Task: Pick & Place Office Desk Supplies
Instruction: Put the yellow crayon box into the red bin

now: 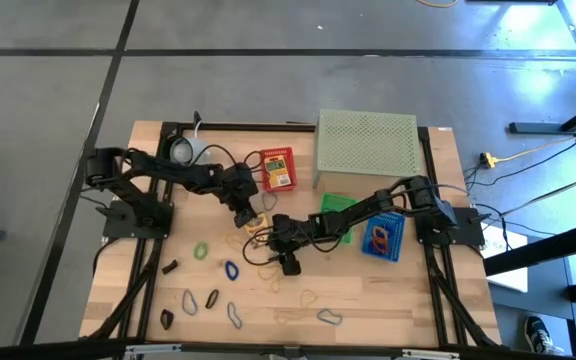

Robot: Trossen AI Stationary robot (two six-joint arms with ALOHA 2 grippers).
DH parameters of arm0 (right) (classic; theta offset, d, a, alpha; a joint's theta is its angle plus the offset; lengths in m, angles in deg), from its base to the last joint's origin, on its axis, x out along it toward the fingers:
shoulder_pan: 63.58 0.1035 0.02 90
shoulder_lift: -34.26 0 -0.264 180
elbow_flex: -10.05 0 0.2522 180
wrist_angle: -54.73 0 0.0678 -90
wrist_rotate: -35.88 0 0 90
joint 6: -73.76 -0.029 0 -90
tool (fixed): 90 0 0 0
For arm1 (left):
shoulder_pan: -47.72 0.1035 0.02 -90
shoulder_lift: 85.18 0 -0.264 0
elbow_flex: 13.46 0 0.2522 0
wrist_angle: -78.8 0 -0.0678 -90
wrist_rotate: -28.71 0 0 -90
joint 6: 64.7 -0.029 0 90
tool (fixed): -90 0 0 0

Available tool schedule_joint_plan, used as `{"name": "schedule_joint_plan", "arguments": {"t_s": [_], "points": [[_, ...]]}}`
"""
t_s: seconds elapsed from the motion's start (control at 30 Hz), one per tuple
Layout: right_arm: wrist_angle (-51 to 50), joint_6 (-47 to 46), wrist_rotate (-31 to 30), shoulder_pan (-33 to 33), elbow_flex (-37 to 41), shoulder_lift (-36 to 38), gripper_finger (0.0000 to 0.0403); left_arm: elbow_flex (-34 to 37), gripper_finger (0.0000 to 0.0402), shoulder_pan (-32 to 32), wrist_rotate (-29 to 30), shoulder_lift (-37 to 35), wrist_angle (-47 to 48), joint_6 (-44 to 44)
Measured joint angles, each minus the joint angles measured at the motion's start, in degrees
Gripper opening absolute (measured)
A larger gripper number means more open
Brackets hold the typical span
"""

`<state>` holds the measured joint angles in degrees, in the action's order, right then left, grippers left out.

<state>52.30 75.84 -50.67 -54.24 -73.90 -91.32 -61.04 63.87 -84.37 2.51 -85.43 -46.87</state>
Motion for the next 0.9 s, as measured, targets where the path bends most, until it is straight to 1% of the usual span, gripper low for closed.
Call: {"name": "schedule_joint_plan", "arguments": {"t_s": [0.1, 0.2, 0.33, 0.43, 0.53, 0.7, 0.77, 0.83, 0.9], "points": [[-1.0, 0.0, 0.0, 0.0, 0.0, 0.8, 0.0229, 0.0, 0.0002, -0.4, 0.4, -2.2, 0.5, 0.5], [-5.1, -0.5, 0.2, 0.0, 0.2, 2.9, 0.0229, -0.1, 0.0002, -0.9, 1.0, -5.2, 1.5, 1.9], [-13.8, -2.6, -0.5, -0.1, 0.5, 6.9, 0.0229, -0.1, 0.0002, -2.4, 5.8, -9.5, 3.1, 4.4], [-18.0, -3.9, -2.3, 0.0, 0.4, 10.3, 0.0229, -0.1, 0.0002, -3.9, 8.6, -12.7, 4.1, 5.9], [-21.1, -6.7, -5.6, 0.5, 0.4, 13.2, 0.0229, -0.1, 0.0002, -6.1, 11.2, -16.0, 3.8, 6.9], [-23.3, -10.3, -14.2, 2.3, 1.0, 19.0, 0.0229, -0.2, 0.0002, -9.6, 17.0, -21.4, 2.2, 7.0], [-25.2, -10.5, -17.3, 3.6, 1.9, 21.5, 0.0229, -0.2, 0.0003, -10.7, 20.7, -23.1, 0.4, 7.0], [-25.1, -10.4, -20.8, 5.3, 3.2, 24.2, 0.0229, -0.2, 0.0003, -11.6, 24.8, -24.6, -1.2, 6.7], [-25.4, -10.2, -24.8, 6.8, 5.3, 27.8, 0.0229, -0.2, 0.0003, -12.2, 29.4, -25.4, -4.7, 5.5]]}}
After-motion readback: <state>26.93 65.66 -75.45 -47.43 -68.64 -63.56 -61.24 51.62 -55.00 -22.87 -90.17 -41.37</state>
